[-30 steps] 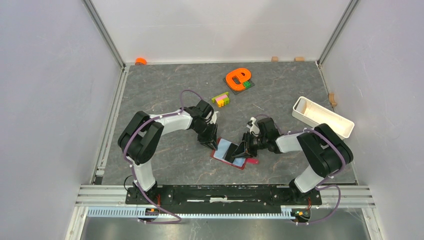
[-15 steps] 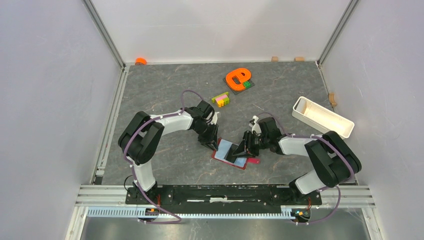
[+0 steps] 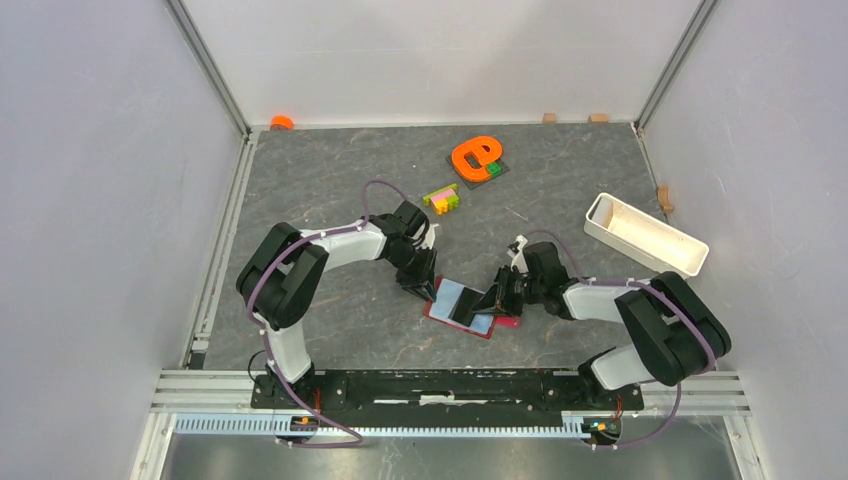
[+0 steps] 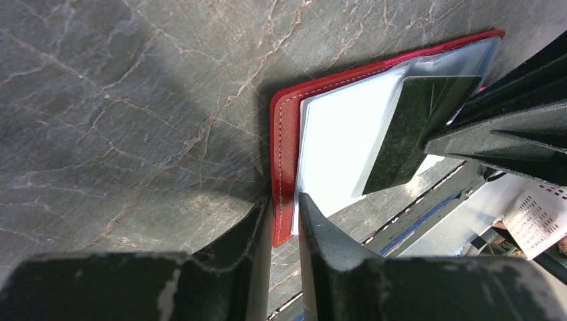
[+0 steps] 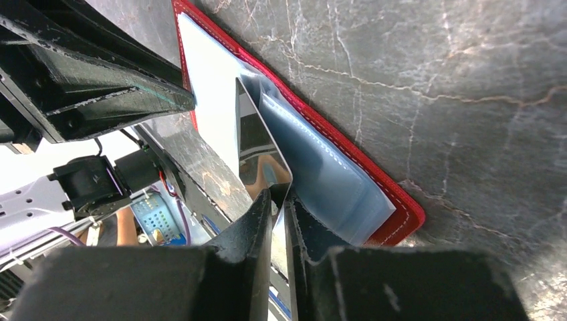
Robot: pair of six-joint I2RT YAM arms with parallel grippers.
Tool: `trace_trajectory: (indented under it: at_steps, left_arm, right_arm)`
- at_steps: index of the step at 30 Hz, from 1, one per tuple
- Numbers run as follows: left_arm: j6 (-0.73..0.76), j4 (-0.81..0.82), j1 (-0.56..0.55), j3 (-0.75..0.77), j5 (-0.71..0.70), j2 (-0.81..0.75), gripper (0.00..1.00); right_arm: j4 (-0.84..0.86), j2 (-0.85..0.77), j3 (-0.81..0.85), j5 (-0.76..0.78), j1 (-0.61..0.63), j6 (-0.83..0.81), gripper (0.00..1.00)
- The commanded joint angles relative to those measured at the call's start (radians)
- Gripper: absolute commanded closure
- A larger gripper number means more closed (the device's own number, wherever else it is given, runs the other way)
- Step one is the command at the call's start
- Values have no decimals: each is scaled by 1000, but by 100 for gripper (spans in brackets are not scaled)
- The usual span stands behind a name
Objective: Put the credit cards into the card holder
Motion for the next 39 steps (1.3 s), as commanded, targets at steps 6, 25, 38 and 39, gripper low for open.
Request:
trace_trajectory:
  at_steps: [6,25,38,39]
  left_arm:
    - [-2,10,-16,11,7,5,73]
    - [-1,10,-24,12,-2,-4,73]
    - [0,5,-25,12,-9,-5,73]
    - [-1,5,-25,12,-7,-6,73]
  right_arm:
    - [73,-5,-93,115,-4,80,85]
    - [-28,-16,-114,110,-4,85,100]
    - [-82,-92,-145,145,-4,110,100]
    - [-83,-92,-144,145,-4,110,100]
